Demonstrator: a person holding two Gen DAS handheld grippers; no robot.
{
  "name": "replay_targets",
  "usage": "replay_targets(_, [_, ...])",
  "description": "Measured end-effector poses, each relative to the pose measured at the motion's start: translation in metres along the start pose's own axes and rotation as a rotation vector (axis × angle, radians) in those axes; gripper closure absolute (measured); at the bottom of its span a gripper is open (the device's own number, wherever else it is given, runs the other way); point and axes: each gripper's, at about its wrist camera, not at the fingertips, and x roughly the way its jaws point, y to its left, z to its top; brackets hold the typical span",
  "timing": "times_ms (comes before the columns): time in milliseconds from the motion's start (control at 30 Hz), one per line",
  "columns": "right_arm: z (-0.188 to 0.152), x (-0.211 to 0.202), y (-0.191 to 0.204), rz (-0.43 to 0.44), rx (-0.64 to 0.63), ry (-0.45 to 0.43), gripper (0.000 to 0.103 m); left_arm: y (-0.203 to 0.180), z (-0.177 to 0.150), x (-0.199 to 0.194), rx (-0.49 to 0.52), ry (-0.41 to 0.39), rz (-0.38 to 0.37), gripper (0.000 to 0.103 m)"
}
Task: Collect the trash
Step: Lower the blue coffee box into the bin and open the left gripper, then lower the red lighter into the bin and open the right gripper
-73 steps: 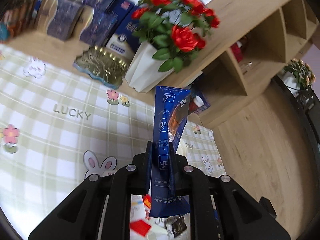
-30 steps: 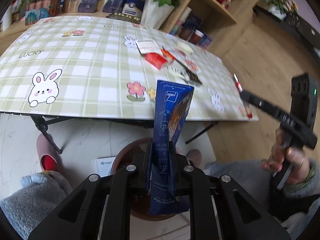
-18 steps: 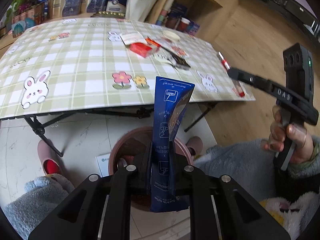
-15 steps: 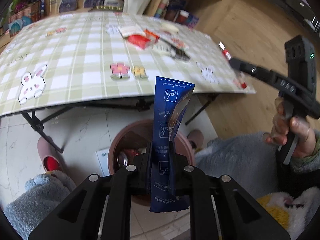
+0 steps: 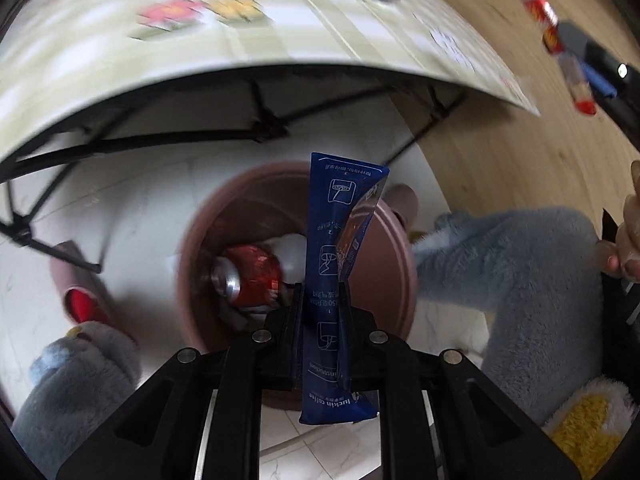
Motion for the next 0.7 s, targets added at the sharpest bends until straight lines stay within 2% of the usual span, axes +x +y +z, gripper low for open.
replay_targets(67, [-0.001,-0.001,-0.003,-0.006,0.005,0.001,0.076,-0.005,0.004,0.008,0.027,-0.008,-0.01,0.086])
replay_targets(167, [-0.005,-0.002,-0.008,-0.015,0.017,0.008,0.076,-0.01,0.01,0.007,0.051,-0.046,-0.028,0.054])
replay_targets(267, [-0.01,0.0,-0.012,-0.02,0.029,0.024,0.076,-0.011,0.015,-0.008,0.058,-0.1,-0.034,0.045])
replay_targets(400, [-0.016,0.006,-0.011,-0.019,0.034,0.048,0.076,-0.004,0.018,-0.043,0.031,-0.236,0.004,0.029])
replay_targets(533, [-0.023,0.018,-0.005,-0.009,0.03,0.084,0.076,0.008,0.01,-0.085,0.006,-0.385,0.059,0.019])
replay_targets(600, [-0.027,0.025,-0.003,-0.005,0.029,0.108,0.076,0.015,0.001,-0.105,-0.005,-0.457,0.121,0.011])
replay_targets(700, [-0.034,0.039,0.002,0.009,0.032,0.152,0.076,0.023,-0.011,-0.124,-0.019,-0.535,0.2,0.008])
